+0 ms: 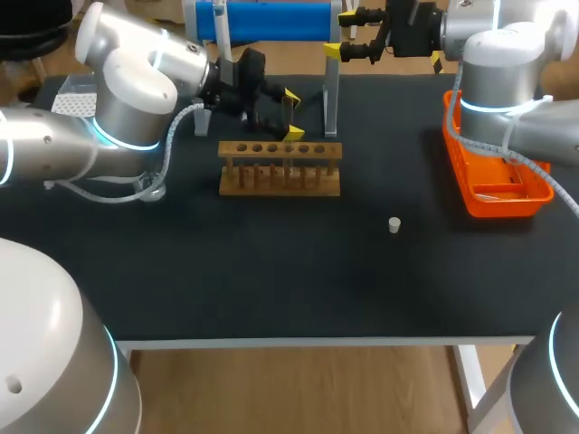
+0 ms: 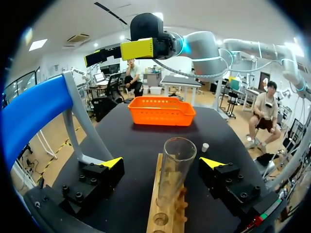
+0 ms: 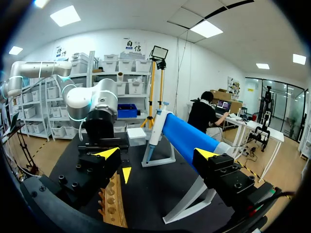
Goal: Invert the test tube, pick up the pipette, mount the tip to pipette, aspirate from beaker and dispense into the tube, eject the tip, return the pipette, and cap with the stopper.
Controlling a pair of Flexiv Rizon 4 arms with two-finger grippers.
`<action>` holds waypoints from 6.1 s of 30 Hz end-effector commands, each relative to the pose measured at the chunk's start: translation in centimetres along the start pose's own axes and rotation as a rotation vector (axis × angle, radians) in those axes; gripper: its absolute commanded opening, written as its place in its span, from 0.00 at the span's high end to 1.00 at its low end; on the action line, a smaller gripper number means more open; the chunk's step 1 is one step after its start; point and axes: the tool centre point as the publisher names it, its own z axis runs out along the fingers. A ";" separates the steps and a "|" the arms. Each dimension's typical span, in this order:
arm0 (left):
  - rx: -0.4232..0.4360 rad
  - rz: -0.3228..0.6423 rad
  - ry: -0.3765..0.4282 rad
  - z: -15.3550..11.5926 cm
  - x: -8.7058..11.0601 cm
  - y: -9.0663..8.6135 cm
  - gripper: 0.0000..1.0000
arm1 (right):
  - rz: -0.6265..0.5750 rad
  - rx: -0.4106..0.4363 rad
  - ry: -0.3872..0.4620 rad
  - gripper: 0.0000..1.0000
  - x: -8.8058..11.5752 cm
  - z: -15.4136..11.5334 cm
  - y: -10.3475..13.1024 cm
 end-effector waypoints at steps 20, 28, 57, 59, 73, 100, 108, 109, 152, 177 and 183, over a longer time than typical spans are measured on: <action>0.001 0.000 0.005 0.0 -0.2 0.0 0.00 | -0.081 0.054 -0.077 0.00 0.8 -17.0 -2.5; 0.001 0.000 0.005 0.0 -0.2 0.0 0.00 | -0.064 0.076 -0.073 0.00 4.7 -24.8 -5.2; 0.001 0.000 0.005 0.0 -0.2 0.0 0.00 | -0.009 0.278 0.045 0.00 15.2 -24.9 -19.4; 0.001 0.000 0.005 0.0 -0.2 0.0 0.00 | 0.000 0.295 0.045 0.00 15.4 -24.0 -20.5; 0.001 0.000 0.005 0.0 -0.2 0.0 0.00 | 0.026 0.301 0.061 0.00 16.7 -20.3 -23.5; 0.001 0.000 0.005 0.0 -0.2 0.0 0.00 | 0.020 0.357 0.051 0.00 19.8 -16.3 -26.5; 0.001 0.000 0.005 0.0 -0.2 0.0 0.00 | 0.021 0.361 0.031 0.00 19.9 -15.0 -26.7; 0.001 0.000 0.005 0.0 -0.2 0.0 0.00 | 0.022 0.361 0.030 0.00 19.9 -14.9 -26.7; 0.001 0.000 0.005 0.0 -0.2 0.0 0.00 | 0.026 0.379 -0.029 0.46 18.8 -11.9 -27.7; 0.001 0.000 0.005 0.0 -0.2 0.0 0.00 | 0.030 0.387 -0.037 0.63 18.7 -11.7 -28.1; 0.001 0.000 0.005 0.0 -0.2 0.0 0.00 | 0.032 0.389 -0.038 0.80 18.7 -11.7 -28.1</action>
